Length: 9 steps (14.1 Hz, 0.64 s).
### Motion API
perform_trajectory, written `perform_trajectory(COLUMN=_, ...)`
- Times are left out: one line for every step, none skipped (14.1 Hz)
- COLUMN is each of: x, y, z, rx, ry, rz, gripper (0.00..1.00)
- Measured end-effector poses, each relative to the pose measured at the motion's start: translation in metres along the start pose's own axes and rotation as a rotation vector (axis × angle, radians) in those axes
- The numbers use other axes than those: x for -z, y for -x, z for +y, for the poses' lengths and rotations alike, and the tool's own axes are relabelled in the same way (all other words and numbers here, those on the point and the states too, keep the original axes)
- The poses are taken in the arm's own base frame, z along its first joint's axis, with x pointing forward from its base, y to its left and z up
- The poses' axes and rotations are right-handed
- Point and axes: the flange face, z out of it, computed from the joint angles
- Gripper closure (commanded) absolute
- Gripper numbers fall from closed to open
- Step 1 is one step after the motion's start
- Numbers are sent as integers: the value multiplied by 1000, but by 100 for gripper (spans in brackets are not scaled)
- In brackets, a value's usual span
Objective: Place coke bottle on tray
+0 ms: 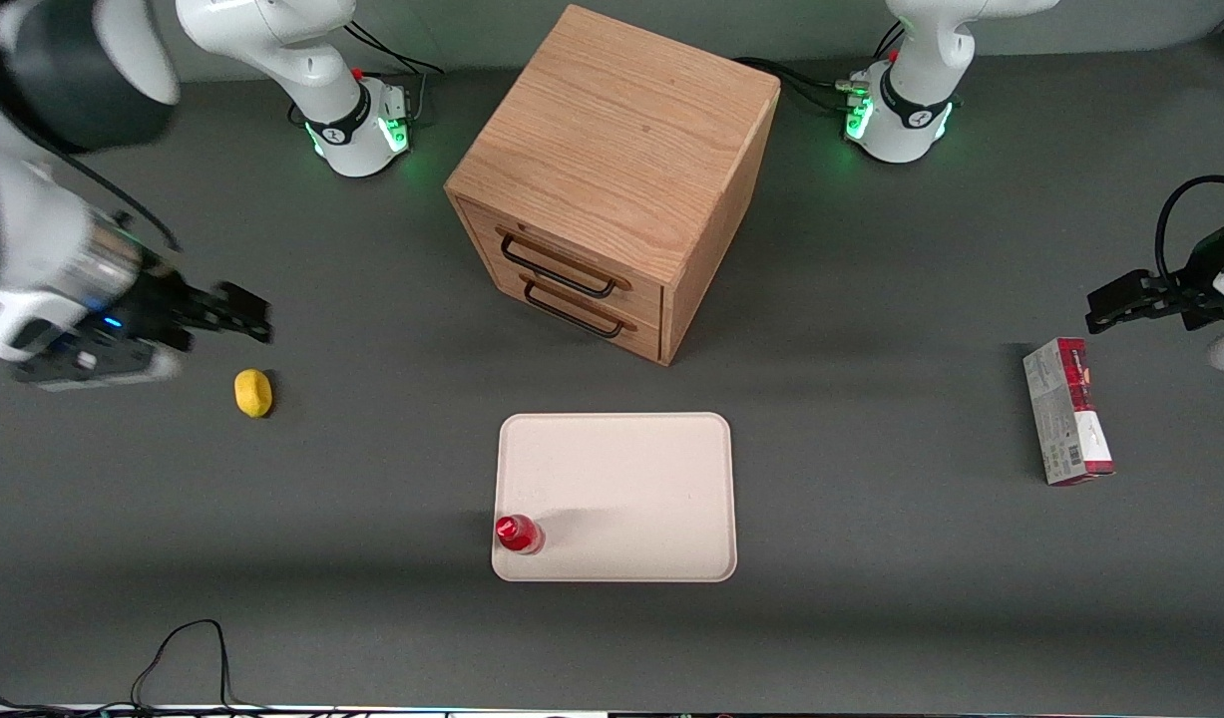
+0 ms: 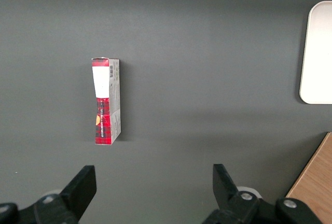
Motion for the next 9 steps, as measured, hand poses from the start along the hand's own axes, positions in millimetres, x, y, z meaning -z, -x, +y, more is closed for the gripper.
perform_trajectory(x=8, y=15, z=18, rx=-26, ry=-11, rz=7, gripper=0)
perform_trajectory(x=14, y=27, z=29, rx=-52, ry=-19, rz=13, gripper=0)
perform_trajectory(x=18, y=35, z=32, rx=-84, ry=-21, rz=18, gripper=0)
perform_trajectory(x=20, y=40, z=31, rx=-122, ry=-18, rz=22, gripper=0)
perform_trajectory(x=20, y=42, z=28, rx=-157, ry=-12, rz=24, gripper=0)
perform_trajectory(x=19, y=42, z=22, rx=-175, ry=-8, rz=24, gripper=0)
perform_trajectory(x=18, y=42, z=15, rx=-180, ry=-5, rz=24, gripper=0)
perform_trajectory(x=17, y=43, z=9, rx=-178, ry=-2, rz=25, gripper=0)
perform_trajectory(x=16, y=42, z=5, rx=-176, ry=-1, rz=27, gripper=0)
